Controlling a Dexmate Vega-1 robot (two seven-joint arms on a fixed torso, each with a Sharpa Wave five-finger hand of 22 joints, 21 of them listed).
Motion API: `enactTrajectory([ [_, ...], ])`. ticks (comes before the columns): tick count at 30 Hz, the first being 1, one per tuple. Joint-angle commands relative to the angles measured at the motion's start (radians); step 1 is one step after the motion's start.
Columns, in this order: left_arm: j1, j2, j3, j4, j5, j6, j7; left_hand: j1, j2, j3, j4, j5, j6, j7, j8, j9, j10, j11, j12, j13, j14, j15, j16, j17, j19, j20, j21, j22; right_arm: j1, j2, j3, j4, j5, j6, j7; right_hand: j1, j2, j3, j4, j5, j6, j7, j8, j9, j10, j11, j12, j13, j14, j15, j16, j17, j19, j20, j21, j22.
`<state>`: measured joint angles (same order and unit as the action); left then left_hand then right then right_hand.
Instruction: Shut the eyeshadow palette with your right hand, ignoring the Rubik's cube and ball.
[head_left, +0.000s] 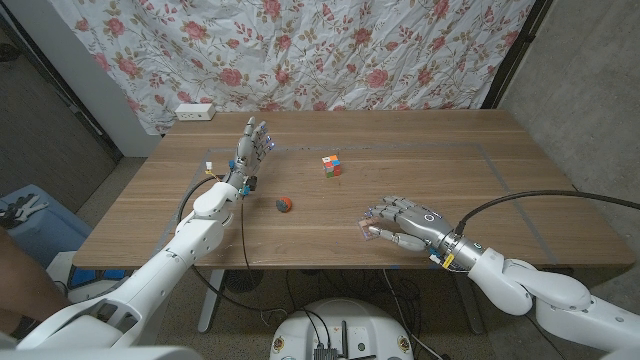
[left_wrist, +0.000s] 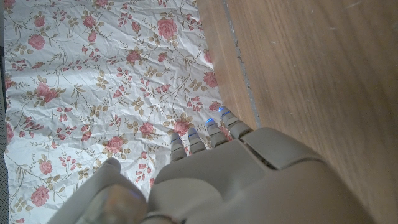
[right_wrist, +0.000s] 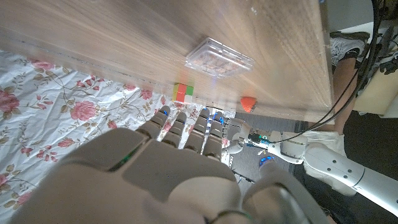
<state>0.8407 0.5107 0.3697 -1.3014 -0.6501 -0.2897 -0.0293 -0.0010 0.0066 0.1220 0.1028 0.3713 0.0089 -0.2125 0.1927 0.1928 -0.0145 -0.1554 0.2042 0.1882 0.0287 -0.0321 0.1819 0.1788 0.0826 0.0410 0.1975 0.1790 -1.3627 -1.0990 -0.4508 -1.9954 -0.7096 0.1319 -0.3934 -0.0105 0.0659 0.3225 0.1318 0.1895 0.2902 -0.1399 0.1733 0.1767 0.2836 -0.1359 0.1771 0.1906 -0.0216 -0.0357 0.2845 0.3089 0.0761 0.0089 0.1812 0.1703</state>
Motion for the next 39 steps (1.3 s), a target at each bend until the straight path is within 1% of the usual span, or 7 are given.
enactTrajectory([
  [1, 0.0, -0.001, 0.0, -0.001, 0.001, 0.0, 0.002, 0.006, 0.008, 0.01, -0.002, 0.004, -0.002, -0.007, 0.005, 0.004, -0.001, -0.005, 0.005, 0.004, 0.004, -0.024, 0.006, 0.005, 0.007, 0.002, 0.004, 0.004, 0.007, 0.013, -0.023, 0.035, -0.011, 0.017, -0.018, -0.013, 0.063, -0.006, 0.018, 0.011, -0.014, -0.001, 0.004, 0.003, -0.01, 0.004, 0.005, -0.001, -0.009, 0.0, -0.003, 0.005, -0.008, -0.004, 0.007, 0.004],
  [6, 0.0, -0.001, 0.0, -0.001, 0.001, 0.0, 0.002, 0.006, 0.008, 0.01, -0.002, 0.004, -0.002, -0.007, 0.005, 0.004, -0.002, -0.006, 0.005, 0.004, 0.004, -0.024, 0.006, 0.005, 0.007, 0.001, 0.004, 0.004, 0.008, 0.021, -0.032, 0.051, -0.015, 0.019, -0.034, -0.016, 0.065, -0.015, 0.033, 0.015, -0.021, -0.002, 0.003, 0.002, -0.016, 0.003, 0.004, -0.001, -0.015, 0.0, -0.005, 0.005, -0.013, -0.006, 0.007, 0.005],
  [9, 0.0, 0.0, 0.0, 0.0, 0.0, 0.0, 0.0, 0.006, 0.008, 0.01, -0.002, 0.004, -0.002, -0.007, 0.005, 0.004, -0.002, -0.007, 0.005, 0.004, 0.005, -0.024, 0.006, 0.005, 0.008, 0.002, 0.005, 0.004, 0.01, 0.023, -0.039, 0.06, -0.021, 0.021, -0.041, -0.017, 0.067, -0.02, 0.041, 0.017, -0.031, 0.002, 0.001, 0.002, -0.018, 0.003, 0.005, -0.002, -0.016, 0.0, -0.006, 0.005, -0.015, -0.007, 0.008, 0.006],
  [13, 0.0, -0.001, 0.0, -0.001, 0.0, 0.0, 0.002, 0.006, 0.008, 0.01, -0.002, 0.004, -0.002, -0.007, 0.005, 0.004, -0.001, -0.006, 0.005, 0.004, 0.005, -0.023, 0.006, 0.005, 0.008, 0.001, 0.004, 0.004, 0.01, 0.027, -0.046, 0.07, -0.019, 0.021, -0.047, -0.018, 0.069, -0.023, 0.047, 0.018, -0.034, 0.007, 0.002, 0.002, -0.02, 0.003, 0.005, -0.002, -0.017, 0.0, -0.006, 0.006, -0.017, -0.008, 0.008, 0.007],
  [17, 0.0, 0.0, 0.0, 0.0, 0.0, 0.0, 0.0, 0.006, 0.008, 0.01, -0.002, 0.004, -0.002, -0.007, 0.005, 0.004, -0.001, -0.006, 0.005, 0.004, 0.004, -0.023, 0.006, 0.005, 0.008, 0.002, 0.004, 0.004, 0.005, 0.037, -0.053, 0.081, -0.027, 0.014, -0.074, -0.018, 0.072, -0.029, 0.054, 0.021, -0.035, 0.011, 0.004, 0.002, -0.017, 0.004, 0.007, -0.003, -0.016, -0.003, -0.006, 0.006, -0.015, -0.01, 0.011, 0.007],
  [24, 0.0, 0.0, 0.0, 0.001, 0.0, 0.0, 0.0, 0.006, 0.008, 0.01, -0.002, 0.004, -0.002, -0.007, 0.005, 0.004, -0.002, -0.006, 0.005, 0.004, 0.004, -0.023, 0.006, 0.005, 0.008, 0.001, 0.004, 0.004, 0.011, 0.046, -0.07, 0.099, -0.046, 0.006, -0.098, -0.017, 0.077, -0.036, 0.06, 0.025, -0.037, 0.013, 0.005, 0.002, -0.012, 0.003, 0.01, -0.003, -0.01, -0.007, -0.004, 0.007, -0.014, -0.015, 0.012, 0.008],
  [39, 0.0, 0.0, 0.0, 0.0, 0.0, 0.0, 0.0, 0.006, 0.008, 0.01, -0.002, 0.004, -0.002, -0.007, 0.005, 0.004, -0.002, -0.005, 0.005, 0.004, 0.004, -0.023, 0.006, 0.005, 0.007, 0.002, 0.004, 0.004, 0.038, 0.046, -0.099, 0.127, -0.056, 0.008, -0.093, -0.016, 0.085, -0.045, 0.064, 0.029, -0.041, 0.015, 0.007, 0.002, -0.008, 0.001, 0.012, -0.003, -0.009, -0.007, -0.003, 0.008, -0.019, -0.02, 0.013, 0.008],
])
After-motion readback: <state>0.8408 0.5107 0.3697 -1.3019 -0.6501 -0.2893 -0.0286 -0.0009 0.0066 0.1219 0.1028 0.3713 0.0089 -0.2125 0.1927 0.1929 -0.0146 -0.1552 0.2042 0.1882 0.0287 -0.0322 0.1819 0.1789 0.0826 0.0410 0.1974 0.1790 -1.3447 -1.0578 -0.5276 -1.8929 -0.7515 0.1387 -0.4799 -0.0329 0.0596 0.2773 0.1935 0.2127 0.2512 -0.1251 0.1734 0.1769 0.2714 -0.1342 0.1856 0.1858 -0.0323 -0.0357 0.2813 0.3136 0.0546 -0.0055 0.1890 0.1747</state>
